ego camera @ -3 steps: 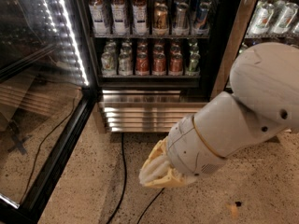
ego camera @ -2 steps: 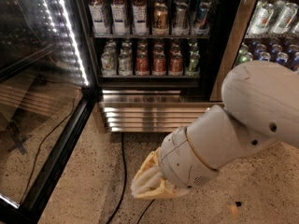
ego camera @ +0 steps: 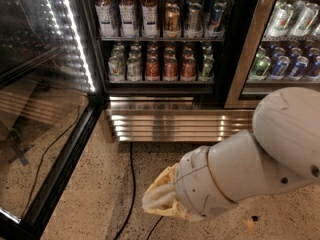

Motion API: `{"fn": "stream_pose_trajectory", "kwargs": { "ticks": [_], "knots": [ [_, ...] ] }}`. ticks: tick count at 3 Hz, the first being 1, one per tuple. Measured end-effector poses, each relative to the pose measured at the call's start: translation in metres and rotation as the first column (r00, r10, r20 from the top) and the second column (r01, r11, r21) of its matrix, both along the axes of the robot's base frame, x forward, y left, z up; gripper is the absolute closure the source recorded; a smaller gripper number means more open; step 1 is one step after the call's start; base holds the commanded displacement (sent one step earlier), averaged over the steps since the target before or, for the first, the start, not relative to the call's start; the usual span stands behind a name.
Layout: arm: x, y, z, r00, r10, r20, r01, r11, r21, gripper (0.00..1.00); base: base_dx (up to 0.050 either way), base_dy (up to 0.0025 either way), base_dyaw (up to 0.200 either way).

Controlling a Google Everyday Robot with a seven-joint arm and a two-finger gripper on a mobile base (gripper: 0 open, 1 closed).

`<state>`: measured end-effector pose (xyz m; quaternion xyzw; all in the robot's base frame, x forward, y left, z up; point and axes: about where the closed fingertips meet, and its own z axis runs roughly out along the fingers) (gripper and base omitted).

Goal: Close left fridge door

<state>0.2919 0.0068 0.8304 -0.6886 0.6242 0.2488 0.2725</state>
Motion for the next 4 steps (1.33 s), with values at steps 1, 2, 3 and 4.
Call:
{"fn": "stream_pose_trajectory", "kwargs": {
  "ticks": [1,2,3,4],
  "knots": [
    [0.0,-0.011,-0.006,0.9788,-0.184,0.09,0.182,0.983,0.03,1.0,0.0,0.0,0.0],
    [0.012,-0.036,-0.015,0.9035,-0.398,0.158,0.393,0.917,0.063,1.0,0.0,0.0,0.0],
    [0.012,-0.036,-0.015,0.9035,-0.398,0.158,0.393,0.917,0.063,1.0,-0.023,-0.00204,0.178],
    [0.012,-0.036,-0.015,0.9035,-0.398,0.158,0.393,0.917,0.063,1.0,0.0,0.00001,0.192]
  ]
}}
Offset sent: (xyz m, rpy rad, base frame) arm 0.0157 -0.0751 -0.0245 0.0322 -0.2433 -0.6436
